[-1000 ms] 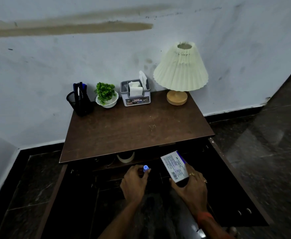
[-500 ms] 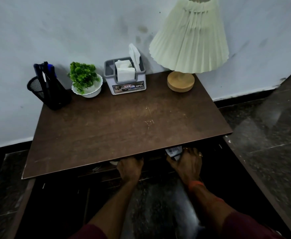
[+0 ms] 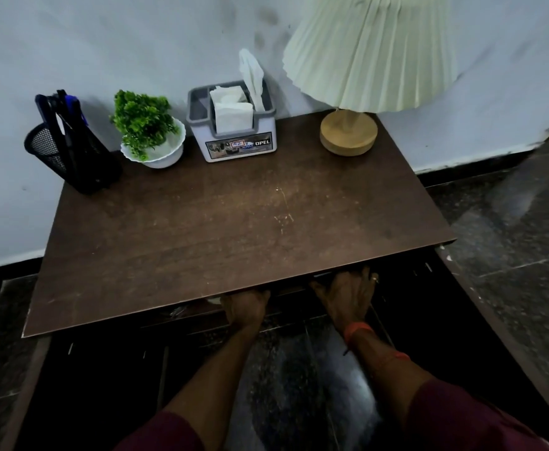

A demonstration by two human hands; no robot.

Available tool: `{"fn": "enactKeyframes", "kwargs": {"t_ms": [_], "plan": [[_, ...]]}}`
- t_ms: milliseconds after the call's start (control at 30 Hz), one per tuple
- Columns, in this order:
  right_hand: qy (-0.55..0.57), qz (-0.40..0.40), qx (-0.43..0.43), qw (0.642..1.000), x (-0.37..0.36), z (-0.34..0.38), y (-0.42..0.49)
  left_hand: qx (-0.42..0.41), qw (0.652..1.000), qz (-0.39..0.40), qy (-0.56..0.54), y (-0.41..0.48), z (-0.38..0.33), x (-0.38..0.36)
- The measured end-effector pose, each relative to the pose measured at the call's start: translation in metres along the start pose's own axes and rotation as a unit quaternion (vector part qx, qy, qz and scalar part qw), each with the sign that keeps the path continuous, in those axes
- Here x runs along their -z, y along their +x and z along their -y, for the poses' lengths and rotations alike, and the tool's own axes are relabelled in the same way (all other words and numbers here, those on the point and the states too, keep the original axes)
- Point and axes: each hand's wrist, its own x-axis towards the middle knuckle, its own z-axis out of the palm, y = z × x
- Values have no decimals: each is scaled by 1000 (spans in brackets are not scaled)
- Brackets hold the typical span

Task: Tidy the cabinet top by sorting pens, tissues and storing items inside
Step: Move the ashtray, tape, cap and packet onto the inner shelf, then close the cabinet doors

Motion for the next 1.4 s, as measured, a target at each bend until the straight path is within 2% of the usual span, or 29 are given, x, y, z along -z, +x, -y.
{"fn": "enactKeyframes", "kwargs": {"t_ms": [200, 300, 367, 500, 633, 900, 1067, 1233, 1333, 1400], "plan": [[4, 1, -14, 1000, 7, 4, -2, -1, 996, -36, -87, 0, 9, -2], [1, 3, -9, 1000, 10, 1, -8, -23, 974, -114, -194, -7, 12, -2], [3, -1, -5, 1000, 13, -3, -16, -19, 964, -147, -220, -13, 15, -1], [12, -6, 3, 1000, 22, -9, -37, 41, 965, -127, -227, -42, 18, 9], [38, -5, 11, 999, 41, -15, -66, 20, 955, -170, -244, -86, 40, 6], [70, 0, 13, 997, 106, -37, -104, 96, 949, -174, -246, -175, 105, 0], [89, -48, 44, 994, 154, -61, -109, 52, 930, -265, -250, -205, 127, 32], [83, -119, 68, 987, 201, -105, -99, -32, 899, -368, -234, -226, 158, 85], [112, -114, 66, 985, 221, -137, -86, -63, 893, -394, -207, -236, 186, 115], [145, -78, 58, 985, 231, -159, -76, -54, 898, -396, -184, -243, 211, 133]]}}
